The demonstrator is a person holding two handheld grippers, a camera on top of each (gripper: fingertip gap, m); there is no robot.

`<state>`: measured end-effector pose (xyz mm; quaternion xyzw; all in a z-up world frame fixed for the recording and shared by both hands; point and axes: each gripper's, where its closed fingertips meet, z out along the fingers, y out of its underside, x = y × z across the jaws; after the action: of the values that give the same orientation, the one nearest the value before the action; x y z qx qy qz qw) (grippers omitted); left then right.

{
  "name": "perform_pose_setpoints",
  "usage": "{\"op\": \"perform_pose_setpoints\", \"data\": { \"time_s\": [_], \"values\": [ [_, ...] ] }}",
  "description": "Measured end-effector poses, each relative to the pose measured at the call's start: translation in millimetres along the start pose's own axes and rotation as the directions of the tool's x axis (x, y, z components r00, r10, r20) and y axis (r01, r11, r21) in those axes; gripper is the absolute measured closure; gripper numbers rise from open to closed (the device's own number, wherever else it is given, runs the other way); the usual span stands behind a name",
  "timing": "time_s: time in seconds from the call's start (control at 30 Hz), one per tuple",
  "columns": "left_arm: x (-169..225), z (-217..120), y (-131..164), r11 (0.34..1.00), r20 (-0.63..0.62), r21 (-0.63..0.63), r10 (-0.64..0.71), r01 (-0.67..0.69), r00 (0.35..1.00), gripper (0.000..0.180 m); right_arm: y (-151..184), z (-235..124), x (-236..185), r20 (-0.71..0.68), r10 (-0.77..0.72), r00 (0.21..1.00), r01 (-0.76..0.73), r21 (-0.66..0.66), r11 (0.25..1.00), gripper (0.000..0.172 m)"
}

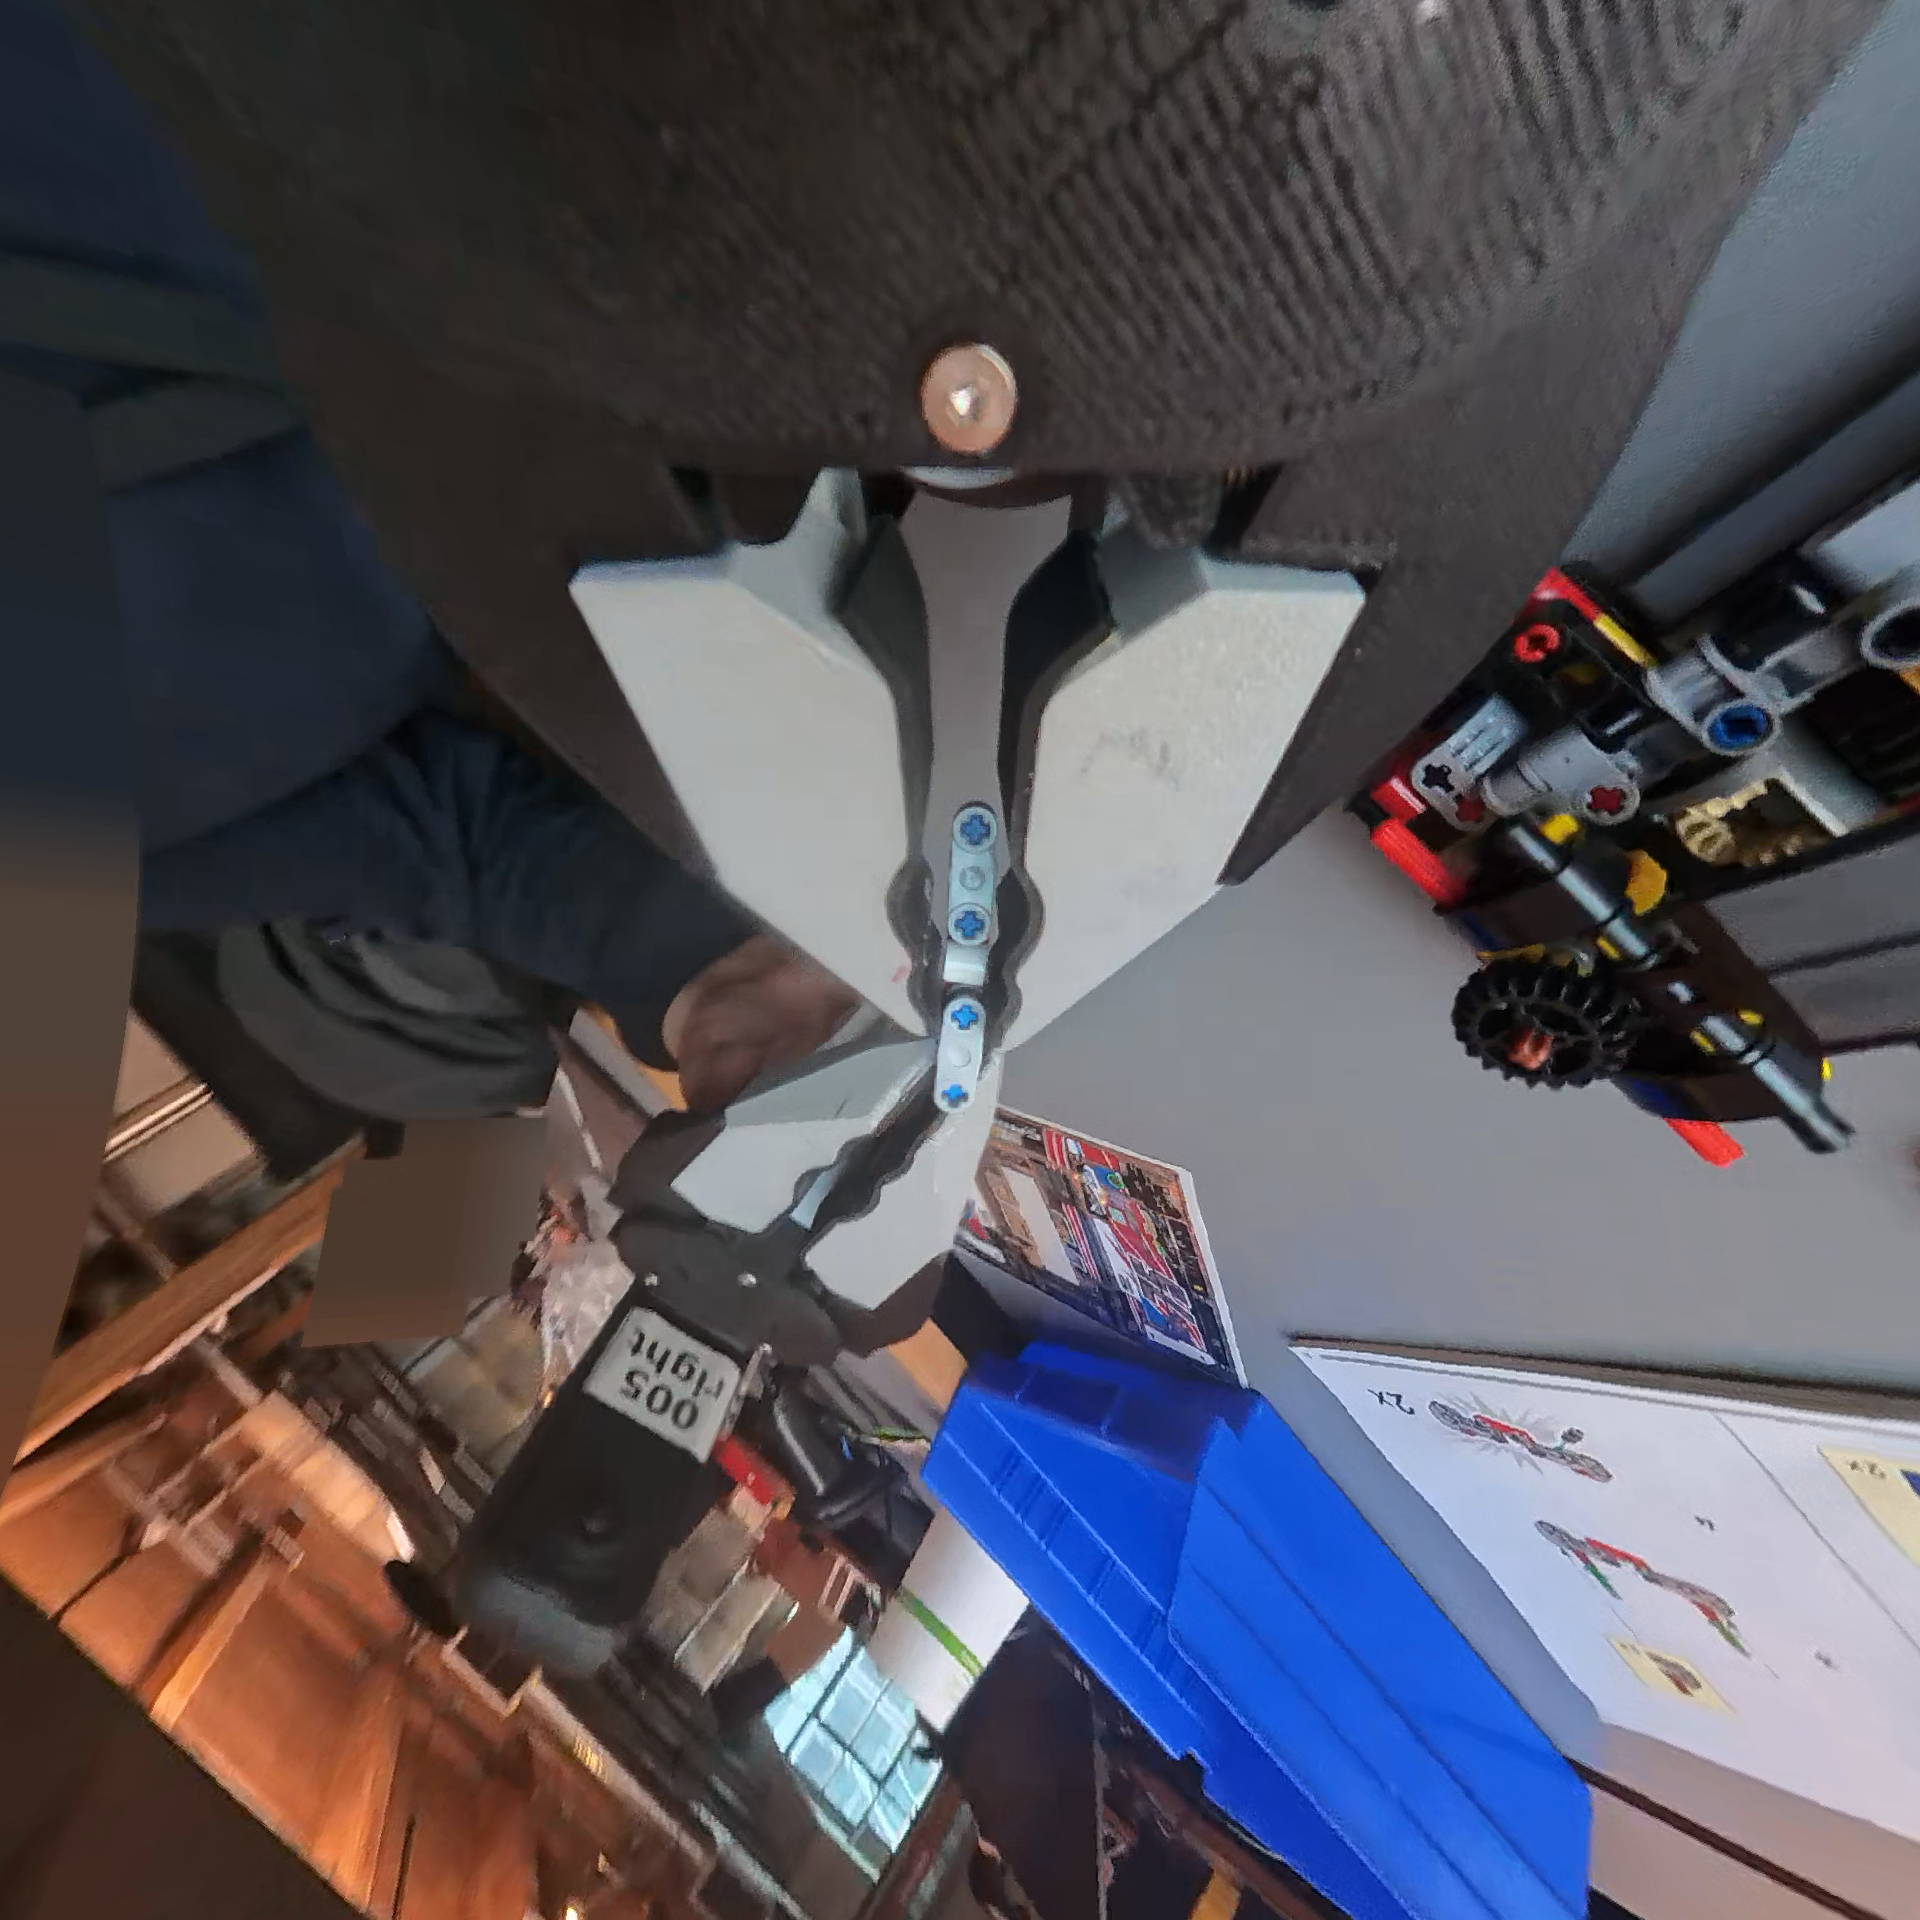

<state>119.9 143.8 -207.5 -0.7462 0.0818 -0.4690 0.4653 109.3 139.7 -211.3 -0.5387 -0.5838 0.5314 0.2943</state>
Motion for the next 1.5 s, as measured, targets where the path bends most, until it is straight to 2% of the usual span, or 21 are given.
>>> {"op": "perform_pose_setpoints", "data": {
  "time_s": [0.23, 0.93, 1.17, 1.33, 1.5],
  "values": [
    [2, -1, -8, 0.976, -0.075, 0.078, -0.200, 0.205, 0.977, 0.178, -6, -1, 0, -0.056, -0.063, 0.996, 0.065, 0.027, 0.998, 0.171],
    [1, -4, -14, 0.958, -0.095, 0.113, -0.252, 0.262, 0.963, 0.177, -11, 2, 3, -0.092, -0.089, 0.992, 0.095, 0.066, 0.993, 0.170],
    [-9, -1, -6, 0.942, -0.072, 0.121, -0.305, 0.312, 0.950, 0.177, -3, 5, 8, 0.053, 0.150, 0.987, -0.154, 0.077, 0.985, 0.170],
    [-12, -1, -3, 0.933, -0.067, 0.093, -0.341, 0.346, 0.938, 0.177, 0, 6, 7, 0.185, 0.344, 0.921, -0.359, 0.056, 0.932, 0.170],
    [-17, 0, 4, 0.934, -0.043, 0.064, -0.351, 0.353, 0.936, 0.177, 9, 7, 8, 0.228, 0.455, 0.860, -0.467, -0.003, 0.884, 0.170]
  ]
}}
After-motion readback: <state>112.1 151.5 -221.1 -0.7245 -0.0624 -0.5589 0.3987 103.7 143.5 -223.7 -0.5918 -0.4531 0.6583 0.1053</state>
